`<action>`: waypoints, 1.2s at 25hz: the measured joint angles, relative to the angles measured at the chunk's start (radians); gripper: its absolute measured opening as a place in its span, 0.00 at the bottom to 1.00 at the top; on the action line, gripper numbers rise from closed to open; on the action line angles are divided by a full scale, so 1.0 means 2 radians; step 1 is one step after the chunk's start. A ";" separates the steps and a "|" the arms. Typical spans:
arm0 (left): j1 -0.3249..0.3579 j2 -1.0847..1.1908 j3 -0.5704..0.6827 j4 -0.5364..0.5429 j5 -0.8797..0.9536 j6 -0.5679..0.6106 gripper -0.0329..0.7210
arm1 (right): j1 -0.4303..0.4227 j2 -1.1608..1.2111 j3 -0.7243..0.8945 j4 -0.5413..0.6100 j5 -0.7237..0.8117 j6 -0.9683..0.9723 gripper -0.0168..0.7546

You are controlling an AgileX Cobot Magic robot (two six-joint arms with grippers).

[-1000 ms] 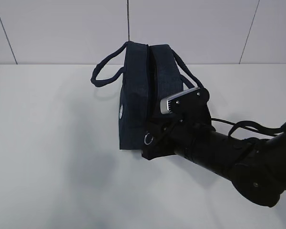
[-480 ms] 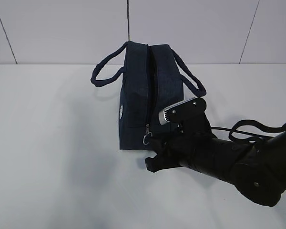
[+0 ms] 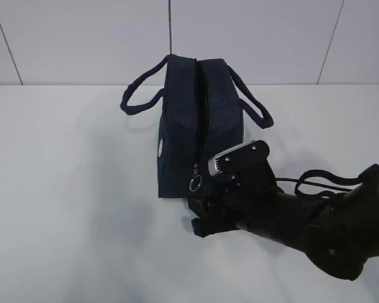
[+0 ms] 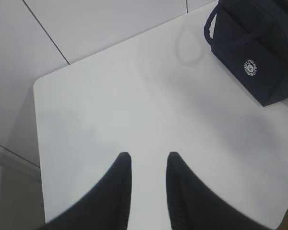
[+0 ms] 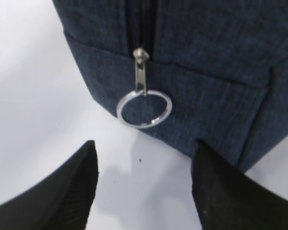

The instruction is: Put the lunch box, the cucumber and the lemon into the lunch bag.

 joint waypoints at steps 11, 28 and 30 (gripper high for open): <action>0.000 0.000 0.000 0.000 -0.005 0.000 0.28 | 0.000 0.042 -0.018 -0.022 -0.042 -0.010 0.65; 0.000 0.000 0.000 0.000 -0.005 0.000 0.28 | 0.000 0.065 -0.034 -0.004 -0.094 -0.022 0.65; 0.000 0.000 0.000 0.000 -0.005 0.000 0.28 | 0.000 0.065 -0.034 -0.002 -0.101 -0.022 0.63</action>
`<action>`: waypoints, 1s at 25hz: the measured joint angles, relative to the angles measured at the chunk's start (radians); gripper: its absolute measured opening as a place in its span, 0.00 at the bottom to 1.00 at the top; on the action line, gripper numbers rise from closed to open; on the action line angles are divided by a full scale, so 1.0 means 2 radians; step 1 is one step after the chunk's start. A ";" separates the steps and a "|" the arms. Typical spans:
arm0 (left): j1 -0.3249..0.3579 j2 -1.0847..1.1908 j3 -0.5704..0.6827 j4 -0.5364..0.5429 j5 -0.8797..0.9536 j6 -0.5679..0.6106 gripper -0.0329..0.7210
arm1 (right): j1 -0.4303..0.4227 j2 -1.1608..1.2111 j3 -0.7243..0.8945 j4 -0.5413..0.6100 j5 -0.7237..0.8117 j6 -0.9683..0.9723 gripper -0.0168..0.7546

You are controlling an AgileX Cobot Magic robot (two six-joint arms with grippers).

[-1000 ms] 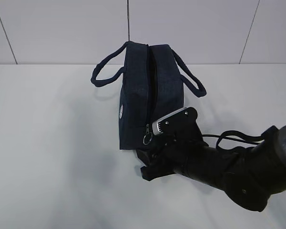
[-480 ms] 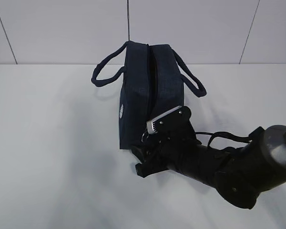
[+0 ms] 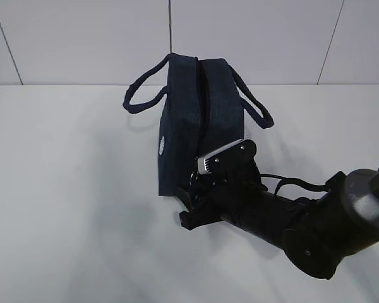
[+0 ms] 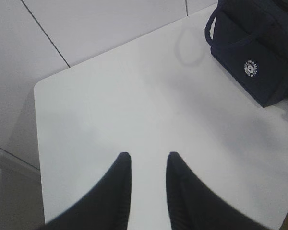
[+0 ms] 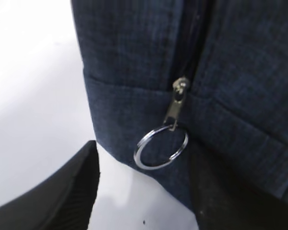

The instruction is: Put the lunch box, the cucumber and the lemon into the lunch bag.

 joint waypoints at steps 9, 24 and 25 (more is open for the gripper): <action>0.000 0.000 0.000 0.000 0.000 0.000 0.28 | 0.000 0.000 0.000 0.004 -0.004 0.000 0.48; 0.000 0.000 0.000 0.004 -0.003 0.000 0.28 | 0.000 0.000 0.000 0.004 -0.007 0.000 0.31; 0.000 0.000 0.000 0.006 -0.003 0.000 0.28 | 0.000 0.000 0.000 0.004 -0.007 0.000 0.31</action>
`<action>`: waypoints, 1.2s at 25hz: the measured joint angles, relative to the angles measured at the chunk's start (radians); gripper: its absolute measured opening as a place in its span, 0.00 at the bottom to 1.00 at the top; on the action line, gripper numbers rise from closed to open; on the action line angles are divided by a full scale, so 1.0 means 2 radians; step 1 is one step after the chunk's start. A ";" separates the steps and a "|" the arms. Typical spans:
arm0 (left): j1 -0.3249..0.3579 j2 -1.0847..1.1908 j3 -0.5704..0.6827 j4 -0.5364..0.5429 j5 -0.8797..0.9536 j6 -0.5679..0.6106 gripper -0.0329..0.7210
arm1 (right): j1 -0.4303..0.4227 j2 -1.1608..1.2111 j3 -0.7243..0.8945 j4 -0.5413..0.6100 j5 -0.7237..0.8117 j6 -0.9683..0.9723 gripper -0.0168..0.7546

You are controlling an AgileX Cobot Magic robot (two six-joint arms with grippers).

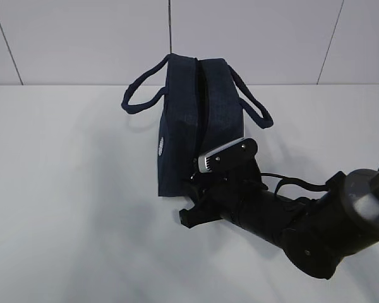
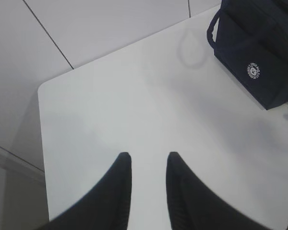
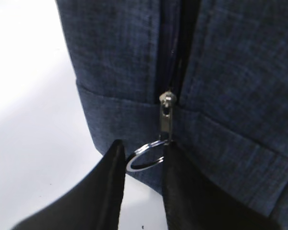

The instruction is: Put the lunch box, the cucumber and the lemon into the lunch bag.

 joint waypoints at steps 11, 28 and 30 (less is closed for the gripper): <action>0.000 0.000 0.000 0.008 0.000 0.000 0.28 | 0.000 0.000 0.000 0.000 -0.004 0.009 0.22; 0.000 0.000 0.000 0.009 -0.004 0.000 0.28 | 0.000 -0.012 0.034 0.006 -0.041 0.032 0.04; 0.000 0.000 0.000 0.002 -0.004 0.000 0.28 | 0.000 -0.013 0.034 0.007 -0.041 0.032 0.04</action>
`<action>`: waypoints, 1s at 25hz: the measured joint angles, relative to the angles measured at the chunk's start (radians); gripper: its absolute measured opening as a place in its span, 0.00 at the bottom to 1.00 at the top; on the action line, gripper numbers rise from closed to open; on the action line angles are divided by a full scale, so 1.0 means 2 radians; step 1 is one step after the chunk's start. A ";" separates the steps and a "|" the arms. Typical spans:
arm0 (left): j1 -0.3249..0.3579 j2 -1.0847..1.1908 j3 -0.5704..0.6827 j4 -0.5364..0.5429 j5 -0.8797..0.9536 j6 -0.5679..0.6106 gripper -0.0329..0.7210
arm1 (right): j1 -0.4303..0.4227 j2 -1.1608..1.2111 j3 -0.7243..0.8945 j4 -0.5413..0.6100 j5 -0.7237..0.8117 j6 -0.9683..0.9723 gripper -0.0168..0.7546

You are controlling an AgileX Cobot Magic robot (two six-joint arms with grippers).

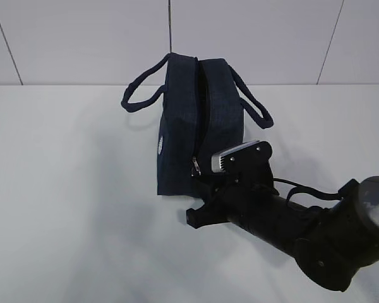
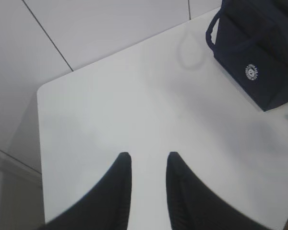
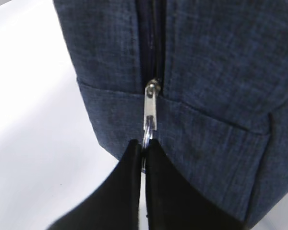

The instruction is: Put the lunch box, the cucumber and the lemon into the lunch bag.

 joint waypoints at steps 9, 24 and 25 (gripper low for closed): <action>0.000 0.055 0.029 -0.129 -0.001 0.000 0.28 | 0.000 -0.020 0.001 0.002 0.004 0.014 0.04; 0.000 0.216 0.055 -0.156 -0.096 0.048 0.28 | 0.000 -0.086 0.011 0.004 0.071 0.016 0.04; 0.000 0.225 0.055 -0.156 -0.102 0.051 0.28 | 0.000 -0.090 0.014 0.004 0.077 0.016 0.04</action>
